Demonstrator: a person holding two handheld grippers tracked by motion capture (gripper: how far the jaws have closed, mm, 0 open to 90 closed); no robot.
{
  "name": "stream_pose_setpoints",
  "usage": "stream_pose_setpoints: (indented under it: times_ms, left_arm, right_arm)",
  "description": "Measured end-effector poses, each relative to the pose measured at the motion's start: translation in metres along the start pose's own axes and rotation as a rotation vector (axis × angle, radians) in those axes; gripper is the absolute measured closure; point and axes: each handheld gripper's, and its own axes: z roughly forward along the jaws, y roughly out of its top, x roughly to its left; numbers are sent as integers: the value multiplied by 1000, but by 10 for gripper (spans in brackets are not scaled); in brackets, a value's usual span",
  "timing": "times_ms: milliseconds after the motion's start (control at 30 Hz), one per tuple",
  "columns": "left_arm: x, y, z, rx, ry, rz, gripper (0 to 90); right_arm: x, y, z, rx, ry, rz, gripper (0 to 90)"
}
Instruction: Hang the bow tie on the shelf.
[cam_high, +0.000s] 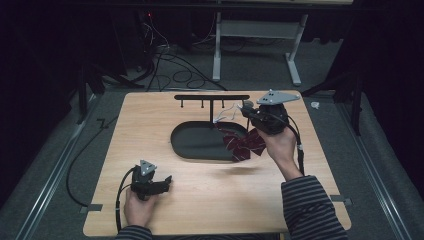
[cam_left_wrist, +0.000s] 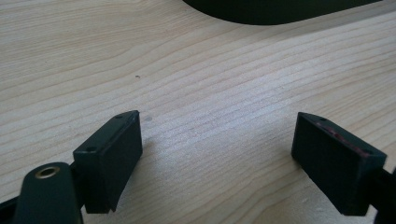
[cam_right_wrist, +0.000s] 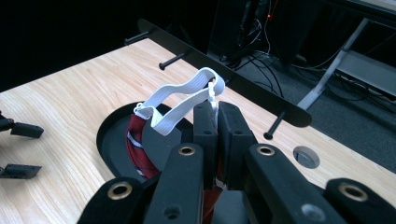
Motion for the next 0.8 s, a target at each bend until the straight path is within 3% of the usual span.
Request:
stream_pose_setpoints:
  times_ms: [200,300,800]
  left_arm:
    - [0,0,0,0,0,0,166]
    - [0,0,0,0,-1,-1,166]
    - [0,0,0,0,-1,-1,166]
  right_arm:
    - [2,6,8,3,8,-4,887]
    - [4,9,14,8,-2,-28,887]
    - [9,23,33,21,4,-30,887]
